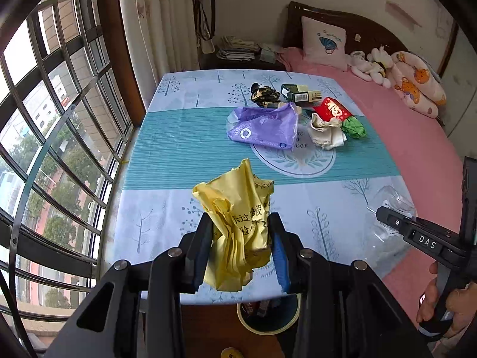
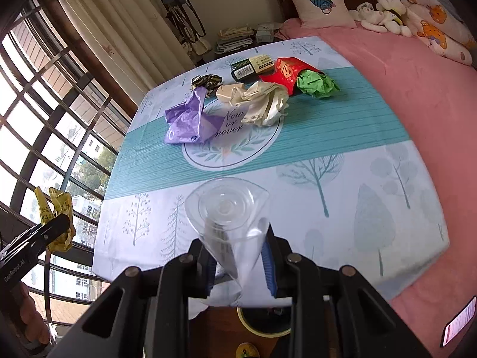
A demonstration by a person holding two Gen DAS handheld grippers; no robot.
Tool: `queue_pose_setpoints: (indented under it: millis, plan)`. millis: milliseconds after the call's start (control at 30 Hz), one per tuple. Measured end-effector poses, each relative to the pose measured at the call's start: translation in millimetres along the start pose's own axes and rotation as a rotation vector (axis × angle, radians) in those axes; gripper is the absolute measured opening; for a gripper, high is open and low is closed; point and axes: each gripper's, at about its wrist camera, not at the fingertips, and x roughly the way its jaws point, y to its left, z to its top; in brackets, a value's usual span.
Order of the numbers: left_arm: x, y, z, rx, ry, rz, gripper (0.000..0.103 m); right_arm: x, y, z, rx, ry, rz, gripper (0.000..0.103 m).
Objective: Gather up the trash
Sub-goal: 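Grasp the clear plastic bottle with the right tool while the left tool grasps the yellow wrapper, then carry the wrapper and bottle over the floor bin and open both tools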
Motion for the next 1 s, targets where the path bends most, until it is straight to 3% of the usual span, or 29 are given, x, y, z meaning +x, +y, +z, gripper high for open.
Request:
queue_pose_setpoints:
  millis: [233, 467, 733, 1000]
  plan:
    - [-23, 27, -57, 0.065, 0.027, -0.043, 0.035, -21, 22, -69, 0.063, -0.019, -0.022, 0.026]
    - [-26, 40, -107, 0.094, 0.103, -0.081, 0.035, -25, 26, -134, 0.115, 0.058, -0.073, 0.026]
    - [-10, 23, -149, 0.113, 0.188, -0.124, 0.035, -26, 12, -179, 0.143, 0.127, -0.126, 0.026]
    - [38, -9, -204, 0.148, 0.317, -0.153, 0.035, 12, -13, -240, 0.196, 0.249, -0.132, 0.026]
